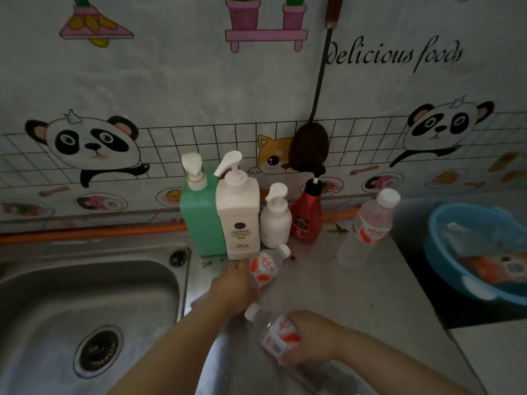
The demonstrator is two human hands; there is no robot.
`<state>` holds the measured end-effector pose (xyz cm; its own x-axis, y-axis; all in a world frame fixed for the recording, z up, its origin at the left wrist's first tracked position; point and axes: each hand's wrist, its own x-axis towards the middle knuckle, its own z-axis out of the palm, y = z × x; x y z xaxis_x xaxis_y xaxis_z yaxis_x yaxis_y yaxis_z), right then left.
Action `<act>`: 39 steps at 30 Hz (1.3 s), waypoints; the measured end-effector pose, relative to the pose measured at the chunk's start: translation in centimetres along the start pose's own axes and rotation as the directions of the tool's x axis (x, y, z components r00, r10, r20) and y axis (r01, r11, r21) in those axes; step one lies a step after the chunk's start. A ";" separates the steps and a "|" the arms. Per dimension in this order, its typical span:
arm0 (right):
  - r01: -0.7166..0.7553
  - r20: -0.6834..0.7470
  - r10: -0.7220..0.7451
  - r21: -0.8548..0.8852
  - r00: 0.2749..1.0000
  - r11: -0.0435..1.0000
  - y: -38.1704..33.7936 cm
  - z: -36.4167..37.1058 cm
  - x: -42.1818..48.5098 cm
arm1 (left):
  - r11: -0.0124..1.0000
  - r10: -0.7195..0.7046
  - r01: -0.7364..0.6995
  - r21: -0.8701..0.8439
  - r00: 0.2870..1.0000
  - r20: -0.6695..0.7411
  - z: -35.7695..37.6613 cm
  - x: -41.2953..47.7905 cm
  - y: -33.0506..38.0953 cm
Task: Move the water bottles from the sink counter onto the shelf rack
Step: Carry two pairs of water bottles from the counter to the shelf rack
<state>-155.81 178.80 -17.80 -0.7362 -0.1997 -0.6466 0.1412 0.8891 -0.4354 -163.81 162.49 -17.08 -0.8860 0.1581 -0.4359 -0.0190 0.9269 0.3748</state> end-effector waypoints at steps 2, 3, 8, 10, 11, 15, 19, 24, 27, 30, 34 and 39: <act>-0.015 0.005 0.015 0.013 1.000 1.000 0.0 0.5 0.4 | 0.999 -0.032 0.032 -0.011 0.999 0.002 0.3 0.4 0.1; -0.020 0.005 0.020 0.016 1.000 1.000 0.0 0.6 0.6 | 0.999 -0.046 0.046 -0.009 0.999 0.005 0.4 0.5 0.1; -0.079 -0.022 0.080 0.048 0.997 0.996 0.4 0.8 1.2 | 0.993 -0.109 0.109 -0.050 0.994 -0.003 0.6 1.4 0.5; -0.090 -0.044 0.094 0.090 0.995 0.992 0.9 0.6 1.3 | 0.990 -0.102 0.100 -0.094 0.995 -0.007 0.4 1.4 0.5; -0.085 -0.058 0.091 0.106 0.994 0.991 1.1 0.4 1.3 | 0.990 -0.096 0.095 -0.107 0.995 -0.011 0.3 1.4 0.4; -0.055 -0.134 0.075 0.143 0.988 0.988 2.1 -0.8 1.1 | 0.983 -0.074 0.066 -0.169 0.996 -0.042 0.0 0.9 0.4; -0.002 -0.252 0.061 0.228 0.966 0.974 1.6 -2.7 -0.3 | 0.963 -0.009 -0.019 -0.267 0.995 -0.103 -0.9 -0.2 0.5; 0.157 -0.448 0.031 0.377 0.893 0.913 0.7 -4.3 -2.6 | 0.915 0.046 -0.124 -0.385 0.977 -0.206 -2.1 -2.4 0.9; 0.264 -0.552 0.014 0.420 0.834 0.868 -0.2 -4.7 -3.9 | 0.862 0.007 -0.130 -0.489 0.969 -0.246 -2.8 -4.0 1.3; 0.354 -0.629 -0.029 0.398 0.777 0.846 -1.4 -5.2 -5.1 | 0.790 -0.015 -0.175 -0.587 0.952 -0.305 -3.9 -5.7 1.9; 0.483 -0.718 -0.098 0.354 0.689 0.801 -3.8 -6.7 -6.8 | 0.698 -0.033 -0.265 -0.665 0.916 -0.400 -6.3 -8.2 2.8; 0.622 -0.785 -0.183 0.301 0.592 0.723 -7.5 -8.9 -8.8 | 0.616 -0.087 -0.379 -0.691 0.839 -0.538 -9.4 -11.6 3.4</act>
<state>-156.32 177.54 -3.25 -0.9812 0.0424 0.1882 -0.1567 0.3943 -0.9055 -157.90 160.64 -3.08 -0.9905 -0.1309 0.0418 0.0041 0.2759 0.9612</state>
